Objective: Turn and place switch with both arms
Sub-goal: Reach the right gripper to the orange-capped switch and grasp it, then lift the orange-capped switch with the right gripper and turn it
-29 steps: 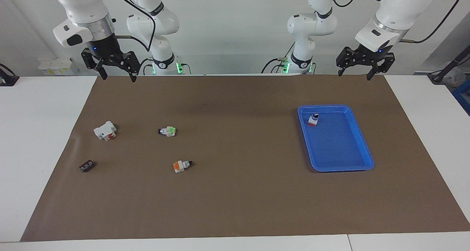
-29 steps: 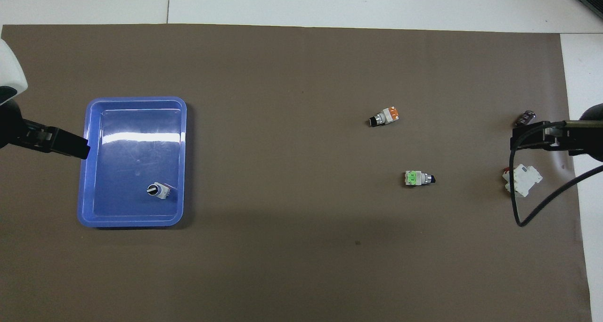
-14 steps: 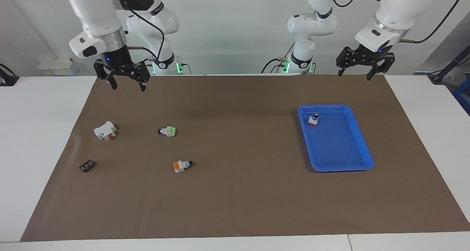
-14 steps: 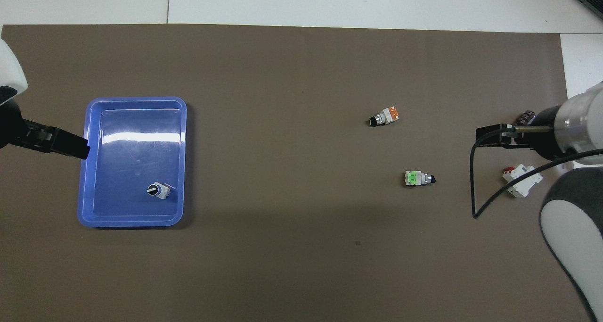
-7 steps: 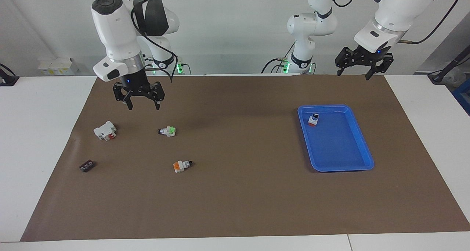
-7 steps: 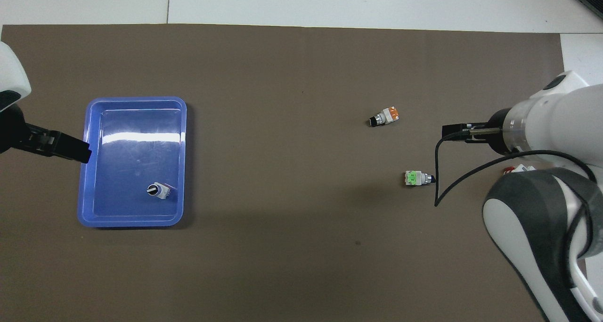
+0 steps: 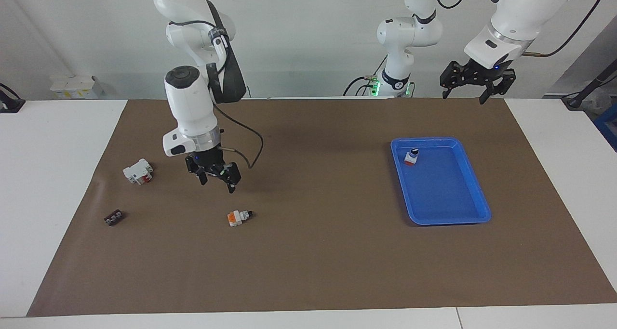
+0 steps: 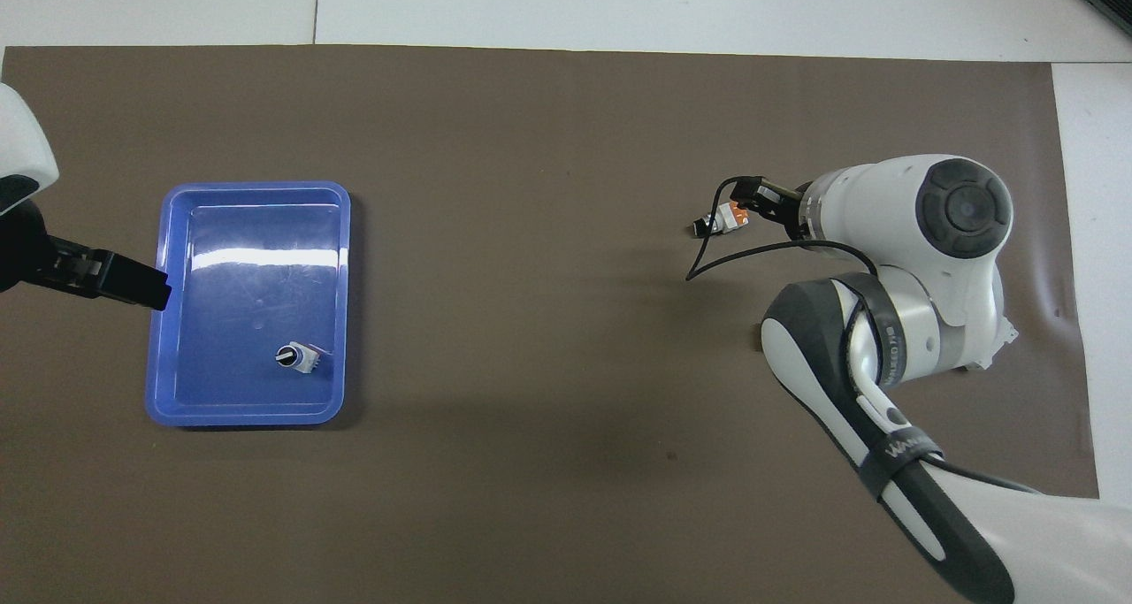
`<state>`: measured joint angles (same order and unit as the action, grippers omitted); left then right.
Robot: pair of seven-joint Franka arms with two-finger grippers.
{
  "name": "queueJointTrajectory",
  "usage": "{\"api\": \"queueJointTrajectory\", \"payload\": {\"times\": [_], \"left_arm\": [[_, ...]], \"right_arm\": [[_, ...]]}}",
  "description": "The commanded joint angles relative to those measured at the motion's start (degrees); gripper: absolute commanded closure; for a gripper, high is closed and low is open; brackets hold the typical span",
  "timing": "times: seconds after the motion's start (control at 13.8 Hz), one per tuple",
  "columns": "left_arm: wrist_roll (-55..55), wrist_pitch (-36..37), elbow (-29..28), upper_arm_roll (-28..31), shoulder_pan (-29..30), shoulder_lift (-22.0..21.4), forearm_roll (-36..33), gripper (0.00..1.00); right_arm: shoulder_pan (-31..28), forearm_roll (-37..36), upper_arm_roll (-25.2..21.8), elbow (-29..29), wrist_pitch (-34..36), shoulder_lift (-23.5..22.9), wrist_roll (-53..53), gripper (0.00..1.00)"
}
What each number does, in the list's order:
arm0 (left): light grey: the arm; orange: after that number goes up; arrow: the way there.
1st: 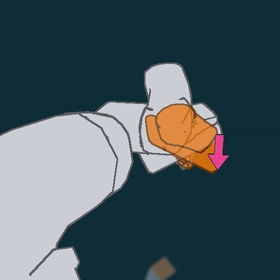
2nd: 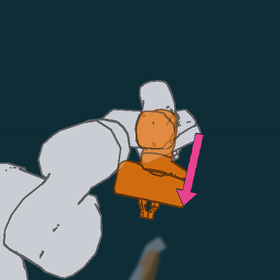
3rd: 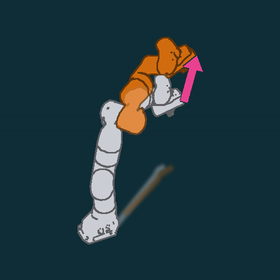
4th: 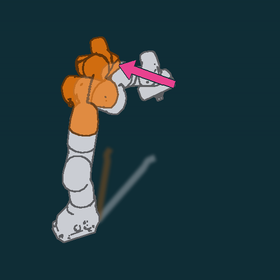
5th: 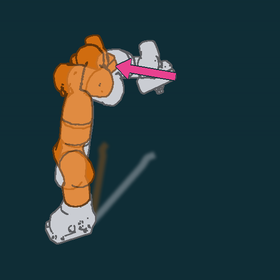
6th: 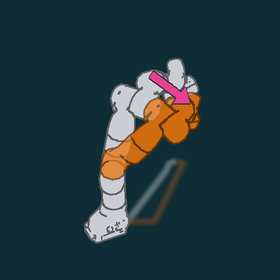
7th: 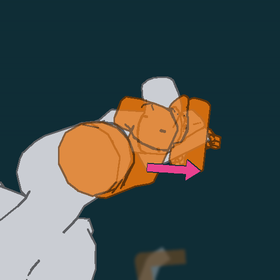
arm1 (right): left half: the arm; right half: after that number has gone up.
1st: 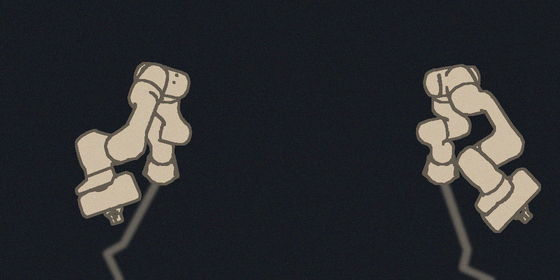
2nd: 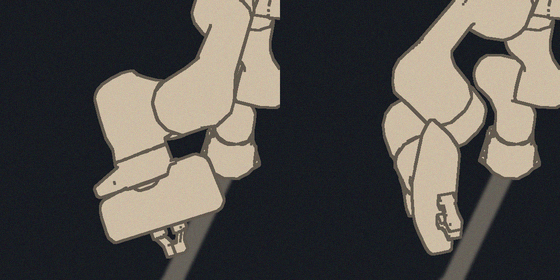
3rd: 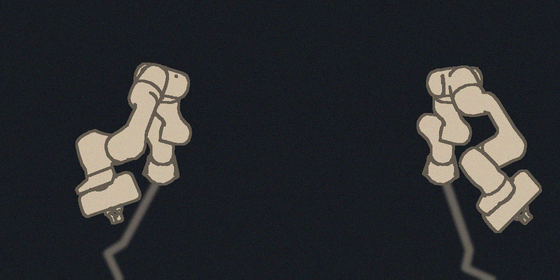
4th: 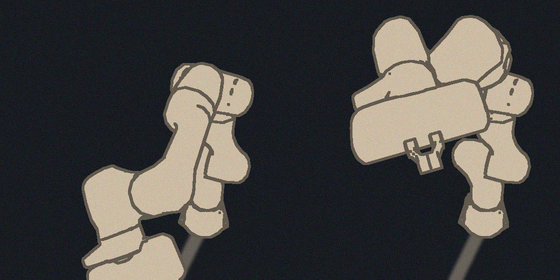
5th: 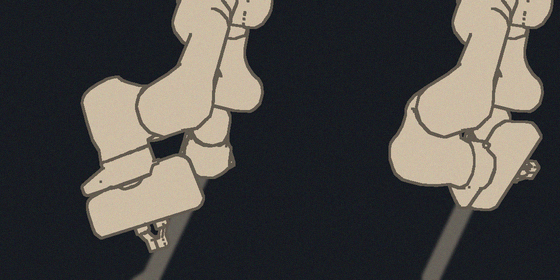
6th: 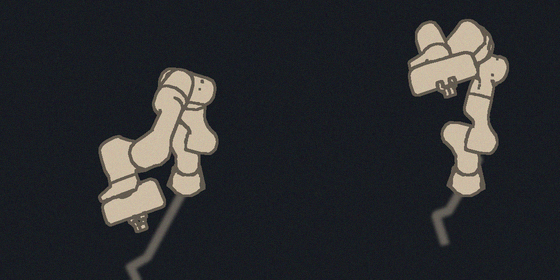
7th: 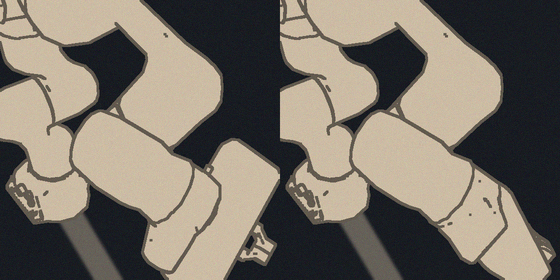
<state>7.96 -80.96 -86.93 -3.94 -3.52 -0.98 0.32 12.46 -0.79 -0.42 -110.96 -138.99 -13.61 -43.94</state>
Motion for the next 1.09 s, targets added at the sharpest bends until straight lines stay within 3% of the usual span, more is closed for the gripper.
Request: {"api": "queueJointTrajectory", "payload": {"times": [0.0, 0.29, 0.51, 0.58, 0.65, 0.72, 0.8, 1.01], "left_arm": [[-0.3, 0.3, -2.5, 0.1, 0.0, -2.0, -1.1, 0.0], [-0.3, 0.4, -2.5, 0.1, 0.0, -2.2, -1.1, 0.0], [-0.2, 0.2, -2.5, 0.0, 0.0, -2.2, -1.1, 0.0], [-0.2, 0.2, -2.5, 0.0, 0.0, -2.2, -1.1, 0.0], [-0.2, 0.2, -2.5, 0.0, 0.0, -2.2, -1.1, 0.0], [-0.3, 0.4, -2.5, 0.1, 0.0, -2.2, -1.1, 0.0], [-0.2, 0.5, -2.5, 0.1, 0.0, -2.2, -1.1, 0.0], [0.1, 0.4, -2.5, 0.0, 0.0, -2.3, -1.1, 0.0]], "right_arm": [[0.2, 6.6, 0.0, 8.5, -0.1, -8.2, -6.8, 0.0], [0.2, 12.7, 0.0, 11.3, -2.1, -16.6, -9.7, 0.0], [0.1, 12.7, -0.1, 10.8, -0.5, -16.6, -9.8, 0.01], [-0.2, 12.5, -0.1, 10.8, -0.5, -16.6, -9.7, 0.06], [-0.4, 12.4, -0.1, 10.8, -0.5, -16.7, -9.4, 0.32], [-0.2, 12.4, 0.0, 10.7, -0.5, -16.7, -9.4, 0.81], [-0.2, 12.4, 0.0, 10.8, -0.4, -16.6, -9.4, 1.0], [-0.6, 12.6, 0.0, 11.0, 0.3, -16.6, -8.3, 1.0]]}}
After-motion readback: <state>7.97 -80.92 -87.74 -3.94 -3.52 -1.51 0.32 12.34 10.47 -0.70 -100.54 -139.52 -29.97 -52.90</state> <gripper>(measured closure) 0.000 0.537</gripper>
